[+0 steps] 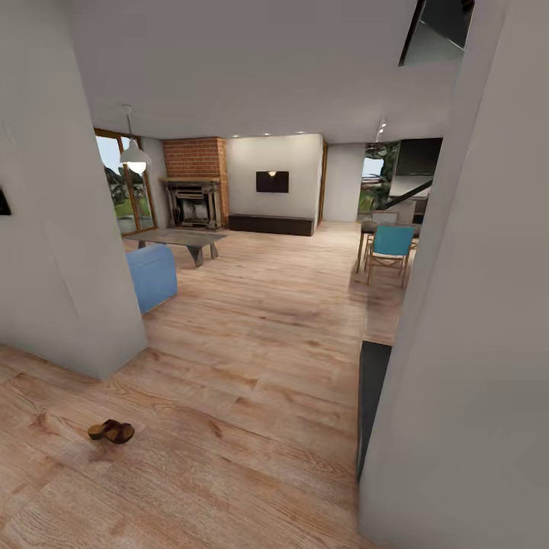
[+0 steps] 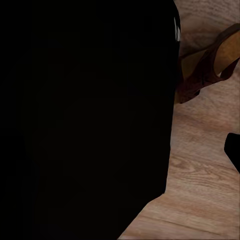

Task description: Pick up the two gym shoes and the two sandals from the corridor floor and place them onto the hallstand (shoe rack) in the corridor, making sure they are on the rack and not on the floor. Arrange them so the two gym shoes are next to each other and the two sandals are next to each other.

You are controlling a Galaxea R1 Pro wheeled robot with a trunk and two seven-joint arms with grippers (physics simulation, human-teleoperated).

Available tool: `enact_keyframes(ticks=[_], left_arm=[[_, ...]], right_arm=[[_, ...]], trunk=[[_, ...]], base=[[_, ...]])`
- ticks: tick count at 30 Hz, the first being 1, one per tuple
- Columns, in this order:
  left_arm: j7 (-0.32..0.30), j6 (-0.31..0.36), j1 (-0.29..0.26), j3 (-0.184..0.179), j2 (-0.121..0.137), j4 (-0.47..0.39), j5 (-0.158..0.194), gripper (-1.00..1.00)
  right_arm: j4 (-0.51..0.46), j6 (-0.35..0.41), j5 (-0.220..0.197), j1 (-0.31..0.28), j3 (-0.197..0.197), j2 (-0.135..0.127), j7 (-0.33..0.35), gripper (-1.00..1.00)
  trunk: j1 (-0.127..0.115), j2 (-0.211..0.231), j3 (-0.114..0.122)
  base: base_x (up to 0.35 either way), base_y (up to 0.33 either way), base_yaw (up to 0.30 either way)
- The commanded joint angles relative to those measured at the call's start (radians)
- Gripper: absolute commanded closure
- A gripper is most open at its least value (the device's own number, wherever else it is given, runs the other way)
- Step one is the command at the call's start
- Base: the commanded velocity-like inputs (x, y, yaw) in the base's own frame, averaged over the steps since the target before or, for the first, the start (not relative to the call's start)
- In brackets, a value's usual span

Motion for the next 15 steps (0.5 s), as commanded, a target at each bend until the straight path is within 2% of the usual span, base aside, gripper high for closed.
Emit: enact_keyframes(ticks=[1,15], left_arm=[[-0.003,-0.006,-0.002,0.002,0.004,-0.006,0.000,-1.00],[-0.003,-0.041,-0.002,0.002,0.007,-0.058,0.000,-1.00]], right_arm=[[-0.002,0.003,0.006,-0.006,0.002,0.002,0.006,-1.00],[-0.002,-0.001,-0.001,-0.009,-0.002,0.001,0.006,-1.00]], trunk=[[0.000,0.000,0.000],[0.000,0.000,0.000]], base=[[0.000,0.000,0.000],[0.000,0.000,0.000]])
